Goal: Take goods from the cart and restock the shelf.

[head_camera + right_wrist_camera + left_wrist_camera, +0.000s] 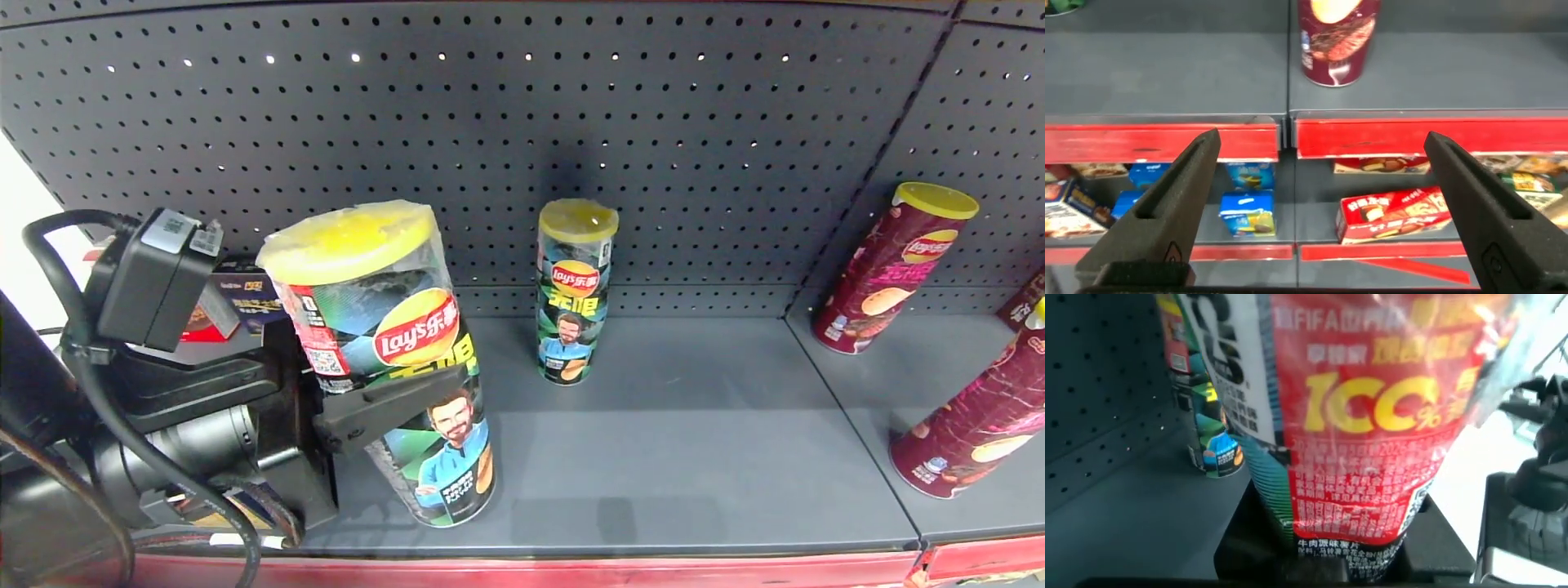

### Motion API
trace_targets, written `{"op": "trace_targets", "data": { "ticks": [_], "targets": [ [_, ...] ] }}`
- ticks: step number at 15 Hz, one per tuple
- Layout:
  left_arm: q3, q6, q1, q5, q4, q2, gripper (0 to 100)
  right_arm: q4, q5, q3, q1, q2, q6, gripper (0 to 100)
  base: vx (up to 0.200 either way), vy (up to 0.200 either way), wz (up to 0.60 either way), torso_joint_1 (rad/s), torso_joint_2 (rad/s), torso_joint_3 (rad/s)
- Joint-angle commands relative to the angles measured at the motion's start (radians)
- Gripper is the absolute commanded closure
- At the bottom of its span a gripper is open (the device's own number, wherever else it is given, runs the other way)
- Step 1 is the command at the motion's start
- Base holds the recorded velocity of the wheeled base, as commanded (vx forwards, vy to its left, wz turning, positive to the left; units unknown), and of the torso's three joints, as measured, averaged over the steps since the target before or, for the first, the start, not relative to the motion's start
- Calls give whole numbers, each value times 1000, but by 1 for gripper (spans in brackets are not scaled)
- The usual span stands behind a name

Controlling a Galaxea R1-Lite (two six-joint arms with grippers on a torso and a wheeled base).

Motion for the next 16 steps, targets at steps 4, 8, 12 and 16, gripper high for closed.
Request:
{"op": "trace_targets", "data": {
  "ticks": [4,8,12,16],
  "targets": [
    [-26,-19,17,5,-29,44,100,50,177,-252,84,189,-4,0,0,0,0,0,0,0],
    [15,-22,62,3,-24,15,100,97,179,-311,242,286,-76,0,0,0,0,0,0,0],
    [15,-22,74,5,-21,12,100,91,314,-460,376,543,-75,0,0,0,0,0,0,0],
    [12,-22,97,3,-21,12,100,44,318,-528,560,758,-69,0,0,0,0,0,0,0]
  ]
}}
